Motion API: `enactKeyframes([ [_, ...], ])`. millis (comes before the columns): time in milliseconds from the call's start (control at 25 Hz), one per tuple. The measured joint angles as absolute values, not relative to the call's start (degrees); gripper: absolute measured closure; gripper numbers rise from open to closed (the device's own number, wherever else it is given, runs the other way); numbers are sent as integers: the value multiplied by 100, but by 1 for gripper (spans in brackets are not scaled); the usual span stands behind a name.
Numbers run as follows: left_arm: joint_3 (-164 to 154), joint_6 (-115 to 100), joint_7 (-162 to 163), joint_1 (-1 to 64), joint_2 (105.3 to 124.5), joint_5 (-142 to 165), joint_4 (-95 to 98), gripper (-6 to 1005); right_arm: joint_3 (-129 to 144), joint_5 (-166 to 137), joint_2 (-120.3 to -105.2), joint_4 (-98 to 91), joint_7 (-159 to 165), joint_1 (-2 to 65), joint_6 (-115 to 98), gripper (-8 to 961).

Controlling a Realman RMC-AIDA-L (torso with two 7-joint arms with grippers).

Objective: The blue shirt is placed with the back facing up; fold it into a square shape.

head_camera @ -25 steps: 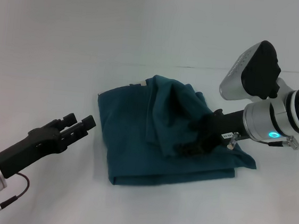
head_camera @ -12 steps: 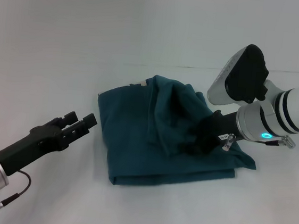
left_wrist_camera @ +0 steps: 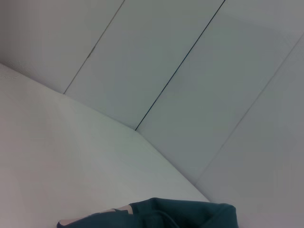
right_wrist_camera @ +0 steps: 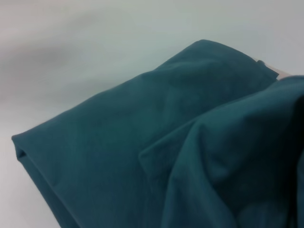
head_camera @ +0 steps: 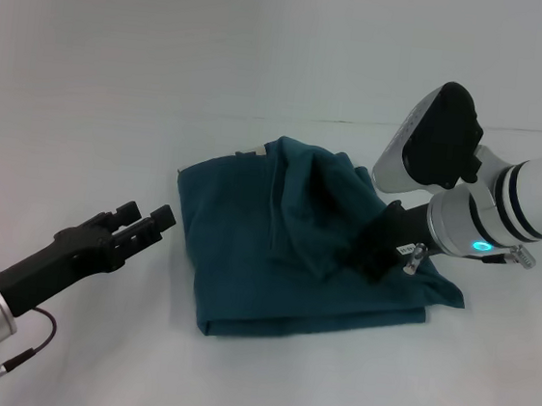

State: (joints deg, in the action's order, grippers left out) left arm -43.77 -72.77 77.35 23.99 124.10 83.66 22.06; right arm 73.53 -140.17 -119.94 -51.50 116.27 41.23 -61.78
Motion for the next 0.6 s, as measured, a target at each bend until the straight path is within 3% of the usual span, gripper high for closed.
enactKeyframes([
  [440,-4377,-7268,7733,2386,12419,8367,2206,246,7337,-13939,-11995,-5168,11627,4092,-6180,896],
  [600,-4377,-7264,7733,2384,12419,8367,2206,246,7286,-13806,-11988,-5188,11627,4071,-6175,897],
])
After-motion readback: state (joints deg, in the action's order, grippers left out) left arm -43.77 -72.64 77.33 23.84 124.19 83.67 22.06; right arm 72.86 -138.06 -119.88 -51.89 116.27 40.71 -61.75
